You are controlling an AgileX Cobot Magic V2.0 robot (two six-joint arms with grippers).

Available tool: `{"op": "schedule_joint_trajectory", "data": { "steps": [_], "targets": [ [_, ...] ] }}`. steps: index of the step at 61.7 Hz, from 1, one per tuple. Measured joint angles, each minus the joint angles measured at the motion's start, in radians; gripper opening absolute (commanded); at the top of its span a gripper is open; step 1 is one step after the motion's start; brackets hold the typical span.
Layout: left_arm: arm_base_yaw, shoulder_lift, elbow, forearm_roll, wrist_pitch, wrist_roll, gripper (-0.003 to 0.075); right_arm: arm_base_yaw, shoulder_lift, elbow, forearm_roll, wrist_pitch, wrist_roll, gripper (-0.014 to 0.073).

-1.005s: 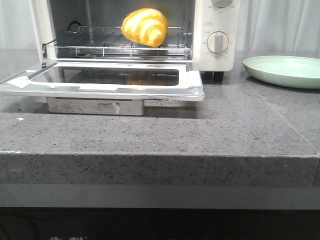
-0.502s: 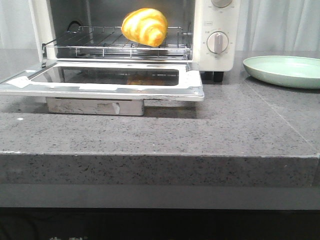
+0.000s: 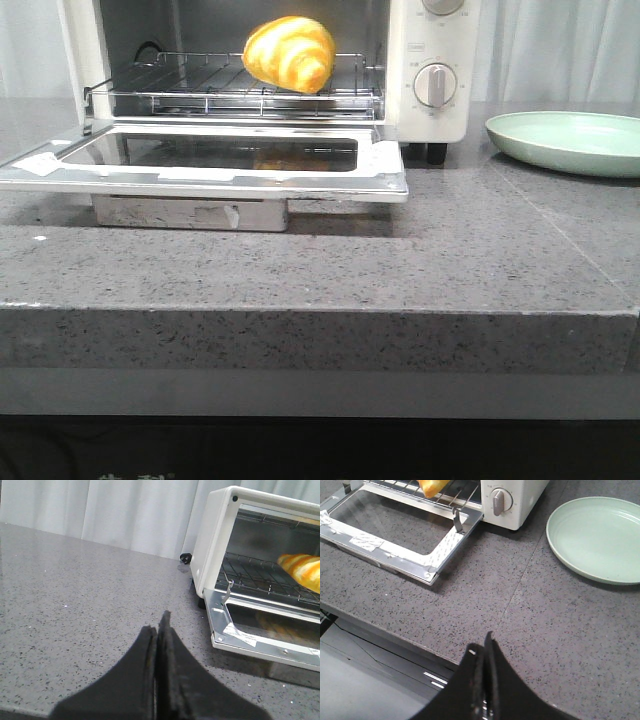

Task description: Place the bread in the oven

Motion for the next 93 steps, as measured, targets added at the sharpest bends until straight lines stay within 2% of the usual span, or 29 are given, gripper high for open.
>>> {"op": "schedule_joint_trajectory", "data": {
  "steps": [35,41,66,77,93],
  "targets": [
    [0.002,0.0,0.0,0.0,0.0,0.0,-0.0018,0.0,-0.005,0.005,0.0,-0.004,0.0,-0.0118],
    [0.002,0.0,0.0,0.0,0.0,0.0,-0.0018,-0.028,-0.035,0.045,0.0,-0.029,0.0,-0.0118],
    [0.002,0.0,0.0,0.0,0.0,0.0,-0.0018,-0.321,-0.413,0.547,0.047,-0.494,0.0,-0.0118],
    [0.002,0.0,0.0,0.0,0.0,0.0,-0.0018,-0.39,-0.546,0.719,0.052,-0.586,0.0,-0.0118],
    [0.002,0.0,0.0,0.0,0.0,0.0,-0.0018,-0.419,-0.556,0.847,0.054,-0.746,0.0,-0.0118]
  ]
}}
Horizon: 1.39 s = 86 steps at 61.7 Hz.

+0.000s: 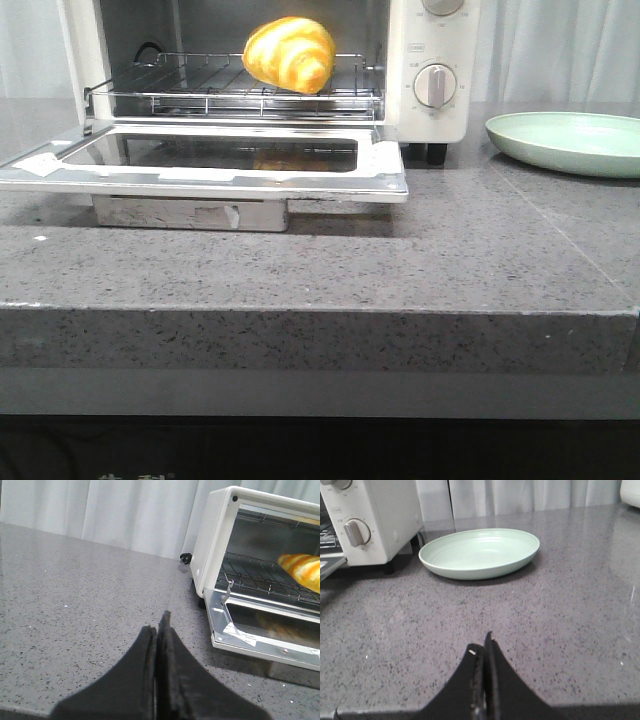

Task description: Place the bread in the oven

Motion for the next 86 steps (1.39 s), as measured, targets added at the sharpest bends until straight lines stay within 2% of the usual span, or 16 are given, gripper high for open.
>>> {"op": "schedule_joint_trajectory", "data": {
  "steps": [16,86],
  "targets": [
    [0.0,0.0,0.0,0.0,0.0,0.0,-0.0018,0.051,0.0,0.002,-0.002,-0.036,0.0,-0.0118],
    [0.0,0.0,0.0,0.0,0.0,0.0,-0.0018,0.051,0.0,0.002,-0.003,-0.04,0.0,-0.0118]
  ]
}}
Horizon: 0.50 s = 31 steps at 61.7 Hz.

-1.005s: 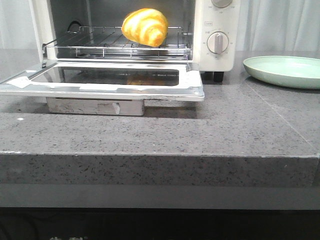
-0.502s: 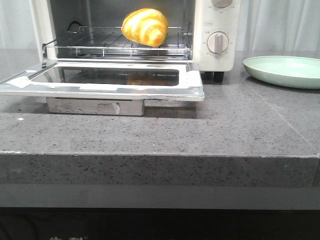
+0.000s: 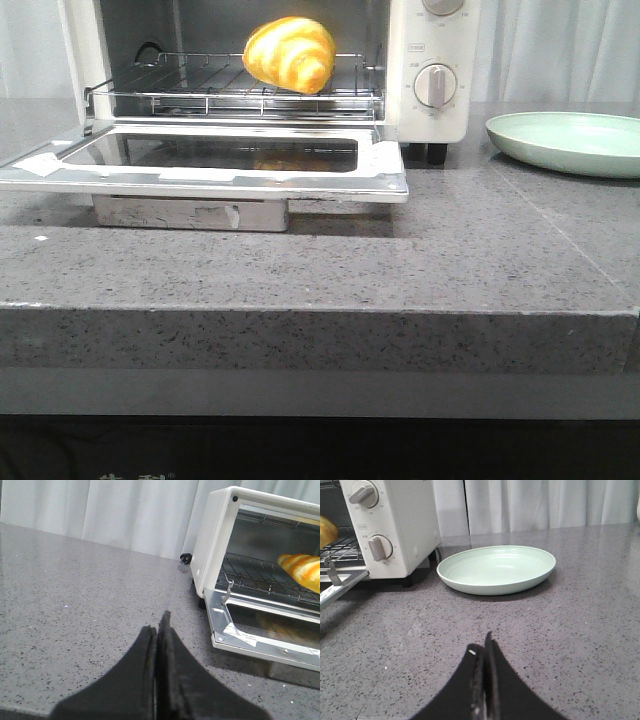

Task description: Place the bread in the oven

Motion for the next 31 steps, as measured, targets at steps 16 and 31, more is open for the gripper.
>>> {"op": "schedule_joint_trajectory", "data": {
  "steps": [16,31],
  "targets": [
    [0.0,0.0,0.0,0.0,0.0,0.0,-0.0018,0.0,0.0,0.0,-0.08,-0.002,0.0,-0.0118],
    [0.0,0.0,0.0,0.0,0.0,0.0,-0.0018,0.0,0.0,0.0,-0.085,-0.002,0.0,-0.0118]
  ]
}}
